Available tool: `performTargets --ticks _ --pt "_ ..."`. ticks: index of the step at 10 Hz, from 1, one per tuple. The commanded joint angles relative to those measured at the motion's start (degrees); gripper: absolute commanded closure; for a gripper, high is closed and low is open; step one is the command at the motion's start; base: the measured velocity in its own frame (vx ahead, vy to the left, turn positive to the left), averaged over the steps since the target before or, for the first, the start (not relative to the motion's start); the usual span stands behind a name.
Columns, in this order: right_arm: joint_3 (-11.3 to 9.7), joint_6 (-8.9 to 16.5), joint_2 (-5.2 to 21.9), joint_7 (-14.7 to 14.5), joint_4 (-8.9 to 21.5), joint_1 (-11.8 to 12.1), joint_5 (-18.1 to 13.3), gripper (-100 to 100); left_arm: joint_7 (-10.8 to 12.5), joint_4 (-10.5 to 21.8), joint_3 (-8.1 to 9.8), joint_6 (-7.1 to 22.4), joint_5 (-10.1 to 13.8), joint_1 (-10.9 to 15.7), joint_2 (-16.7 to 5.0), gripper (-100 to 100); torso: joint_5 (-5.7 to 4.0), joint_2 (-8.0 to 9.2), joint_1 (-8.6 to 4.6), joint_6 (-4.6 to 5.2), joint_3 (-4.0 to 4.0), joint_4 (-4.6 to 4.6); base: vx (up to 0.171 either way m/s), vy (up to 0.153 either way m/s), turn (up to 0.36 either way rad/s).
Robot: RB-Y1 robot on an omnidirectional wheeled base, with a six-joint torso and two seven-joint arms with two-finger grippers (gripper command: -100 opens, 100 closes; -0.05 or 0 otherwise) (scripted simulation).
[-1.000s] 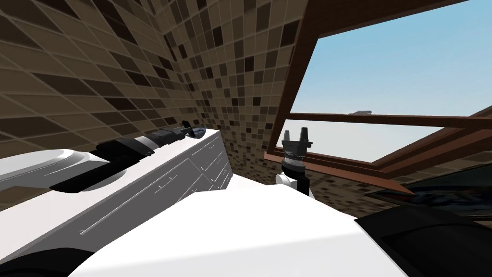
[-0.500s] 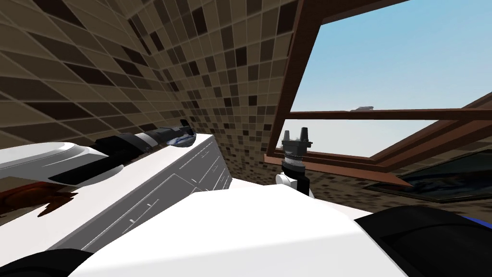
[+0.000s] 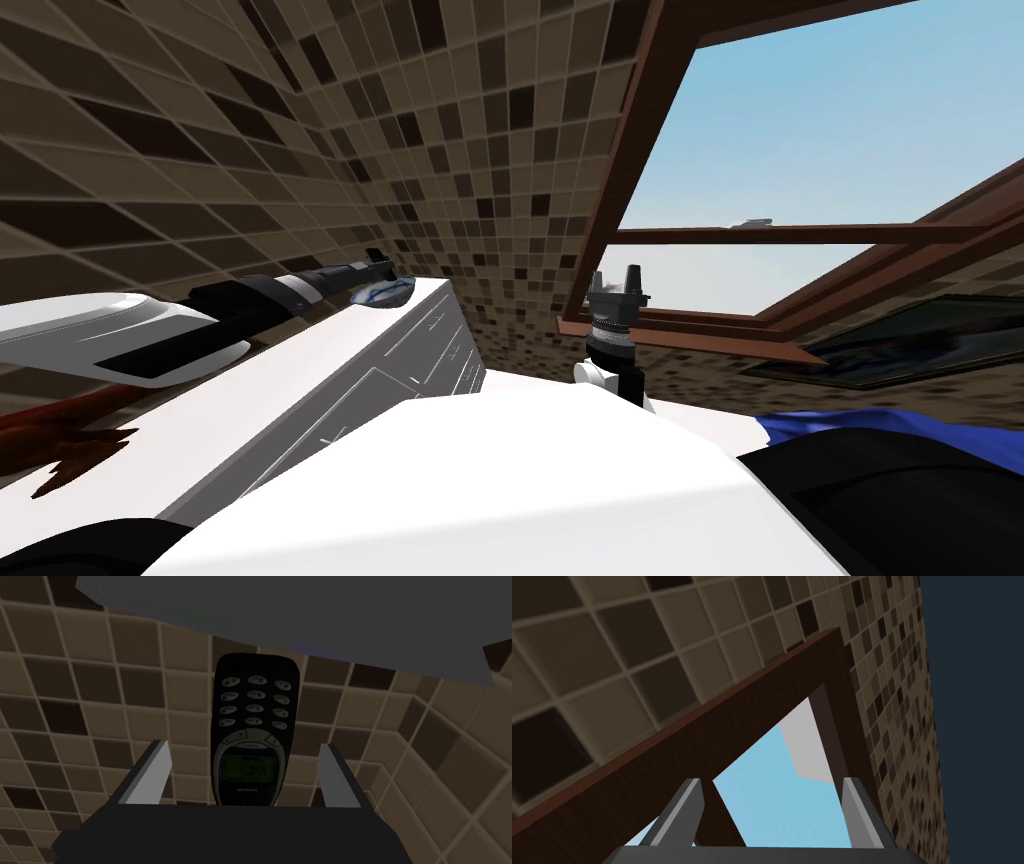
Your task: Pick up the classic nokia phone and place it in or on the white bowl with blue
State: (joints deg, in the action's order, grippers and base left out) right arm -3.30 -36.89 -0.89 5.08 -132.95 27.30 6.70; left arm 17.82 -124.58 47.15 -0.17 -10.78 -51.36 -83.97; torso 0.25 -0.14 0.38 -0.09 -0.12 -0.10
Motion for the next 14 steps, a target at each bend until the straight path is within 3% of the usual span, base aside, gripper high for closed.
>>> performTargets --ticks 1,4,5,6,7,14 --pt "0.0 0.0 0.0 0.0 0.0 0.0 0.0 0 0.0 0.0 0.0 0.0 0.0 0.0 0.0 -100 0.0 0.0 0.0 0.0 0.0 0.0 -0.001 0.008 -0.001" --pt "0.0 0.0 0.0 0.0 0.0 0.0 0.0 0 0.0 0.1 -0.02 0.0 0.0 0.0 0.0 -100 -0.08 -0.01 -0.22 0.04 0.0 0.01 0.0 0.0 0.0" --pt "0.0 0.0 0.0 0.0 0.0 0.0 0.0 0 0.0 0.1 -0.03 0.0 0.0 0.0 0.0 0 -0.1 -0.01 -0.28 0.06 0.0 0.01 0.0 0.0 0.0" --pt "0.0 0.0 0.0 0.0 0.0 0.0 0.0 0 1.5 0.0 2.54 0.8 1.0 -1.0 -2.8 -100 -0.11 -0.01 -0.31 0.06 0.0 0.01 0.01 0.021 0.214" --pt "0.0 0.0 0.0 0.0 0.0 0.0 0.0 0 1.5 0.0 2.54 0.8 1.0 -1.0 -3.0 -100 -0.12 -0.04 -0.27 0.02 -0.01 0.01 0.017 0.017 0.102" --pt "0.0 0.0 0.0 0.0 0.0 0.0 0.0 0 6.6 -0.4 11.52 3.4 4.6 -4.4 -13.7 -100 -0.13 -0.07 -0.38 0.08 -0.03 0.0 0.017 0.009 0.122"
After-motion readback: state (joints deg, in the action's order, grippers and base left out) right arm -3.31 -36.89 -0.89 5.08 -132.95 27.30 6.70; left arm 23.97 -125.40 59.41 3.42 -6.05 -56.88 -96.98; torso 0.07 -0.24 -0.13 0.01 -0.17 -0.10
